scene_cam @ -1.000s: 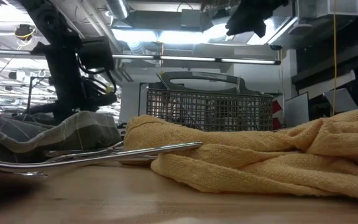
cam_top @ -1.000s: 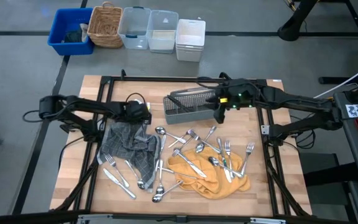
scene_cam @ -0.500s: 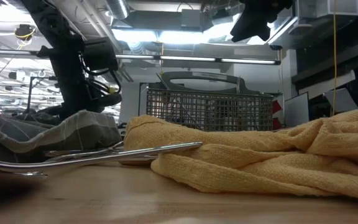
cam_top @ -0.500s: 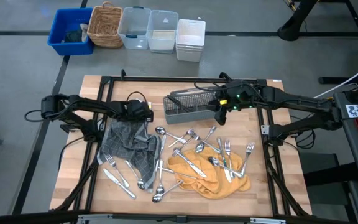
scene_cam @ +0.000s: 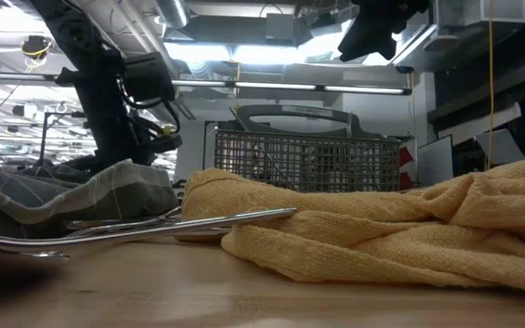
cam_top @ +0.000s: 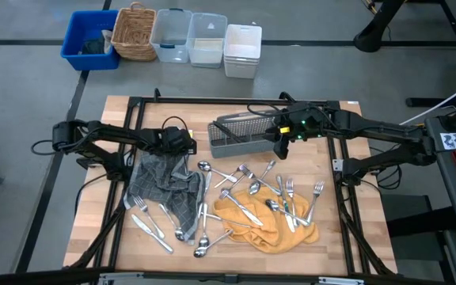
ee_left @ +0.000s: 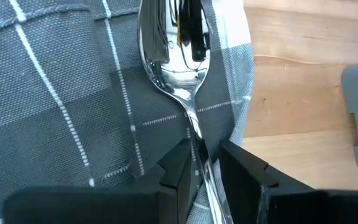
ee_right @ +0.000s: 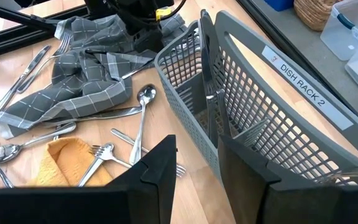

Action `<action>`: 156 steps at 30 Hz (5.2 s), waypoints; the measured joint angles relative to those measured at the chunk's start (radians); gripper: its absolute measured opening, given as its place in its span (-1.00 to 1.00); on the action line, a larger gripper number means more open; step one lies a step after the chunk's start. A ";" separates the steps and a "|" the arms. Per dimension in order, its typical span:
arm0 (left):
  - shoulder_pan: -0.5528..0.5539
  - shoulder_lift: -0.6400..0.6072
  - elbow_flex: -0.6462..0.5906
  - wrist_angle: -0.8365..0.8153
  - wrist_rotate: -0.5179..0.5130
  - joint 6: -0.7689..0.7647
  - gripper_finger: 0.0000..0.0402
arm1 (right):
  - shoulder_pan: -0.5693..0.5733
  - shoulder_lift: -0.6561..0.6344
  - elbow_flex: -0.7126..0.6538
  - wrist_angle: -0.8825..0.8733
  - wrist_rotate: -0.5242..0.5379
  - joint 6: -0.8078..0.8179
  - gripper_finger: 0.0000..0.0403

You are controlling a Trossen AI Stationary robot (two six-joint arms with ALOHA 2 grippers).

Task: Sort silverware
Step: Put the silver spoon into the gray utensil holder

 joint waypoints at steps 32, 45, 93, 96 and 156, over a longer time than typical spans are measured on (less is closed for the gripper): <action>-0.003 -0.162 -0.001 0.047 -0.003 0.017 -0.99 | 0.000 0.000 0.000 -0.077 0.000 -0.001 -0.40; -0.003 -0.550 -0.001 0.100 -0.009 0.114 -0.99 | 0.000 0.001 0.000 -0.077 0.000 0.000 -0.40; -0.077 0.568 0.549 1.379 0.074 1.112 -0.99 | -0.001 -0.065 0.000 -0.187 0.054 0.011 -0.40; -0.077 0.584 0.550 1.387 0.082 1.123 -0.97 | -0.001 -0.077 0.000 -0.188 0.054 0.008 -0.40; -0.146 0.573 0.548 1.053 0.096 1.159 -0.64 | 0.000 0.090 0.000 -0.174 0.262 0.022 -0.40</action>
